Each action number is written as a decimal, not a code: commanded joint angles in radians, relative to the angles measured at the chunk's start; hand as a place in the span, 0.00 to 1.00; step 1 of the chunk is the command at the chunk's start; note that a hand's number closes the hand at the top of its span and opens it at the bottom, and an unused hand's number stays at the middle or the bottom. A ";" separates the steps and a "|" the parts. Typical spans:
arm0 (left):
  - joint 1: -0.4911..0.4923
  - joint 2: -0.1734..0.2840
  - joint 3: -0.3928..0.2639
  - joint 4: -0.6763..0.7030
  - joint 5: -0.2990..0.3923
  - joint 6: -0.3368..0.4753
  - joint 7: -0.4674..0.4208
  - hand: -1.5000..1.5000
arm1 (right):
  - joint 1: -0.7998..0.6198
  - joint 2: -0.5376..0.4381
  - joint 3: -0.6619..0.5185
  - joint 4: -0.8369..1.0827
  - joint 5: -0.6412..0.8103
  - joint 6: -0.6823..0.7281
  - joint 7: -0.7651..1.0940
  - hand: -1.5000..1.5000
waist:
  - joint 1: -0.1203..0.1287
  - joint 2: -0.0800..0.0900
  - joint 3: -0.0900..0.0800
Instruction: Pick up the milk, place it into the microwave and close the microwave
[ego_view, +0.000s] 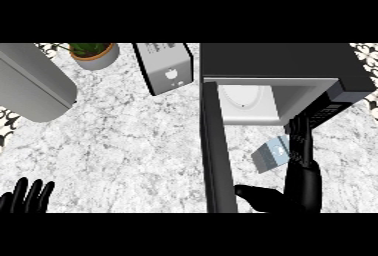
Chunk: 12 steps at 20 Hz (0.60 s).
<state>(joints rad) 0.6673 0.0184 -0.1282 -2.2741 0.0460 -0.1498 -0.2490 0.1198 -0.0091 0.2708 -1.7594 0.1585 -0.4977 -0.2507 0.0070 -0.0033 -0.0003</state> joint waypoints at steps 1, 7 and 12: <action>0.065 0.002 -0.004 0.008 0.002 -0.028 -0.067 0.00 | 0.023 -0.041 -0.081 0.062 -0.059 0.038 -0.069 0.00 | 0.001 0.002 0.001; 0.058 0.022 0.038 -0.014 0.045 -0.049 -0.041 0.00 | -0.018 -0.066 -0.180 0.216 -0.106 0.076 -0.166 0.00 | 0.001 0.003 0.001; 0.052 0.009 0.001 -0.060 0.013 -0.021 0.028 0.00 | 0.030 -0.102 -0.201 0.208 -0.139 0.141 -0.185 0.00 | -0.004 0.003 0.001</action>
<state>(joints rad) 0.7361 0.0185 -0.1330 -2.2811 0.0491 -0.1810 -0.2979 0.1532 -0.0799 0.1079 -1.5715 0.0454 -0.3996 -0.4271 0.0057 -0.0010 0.0004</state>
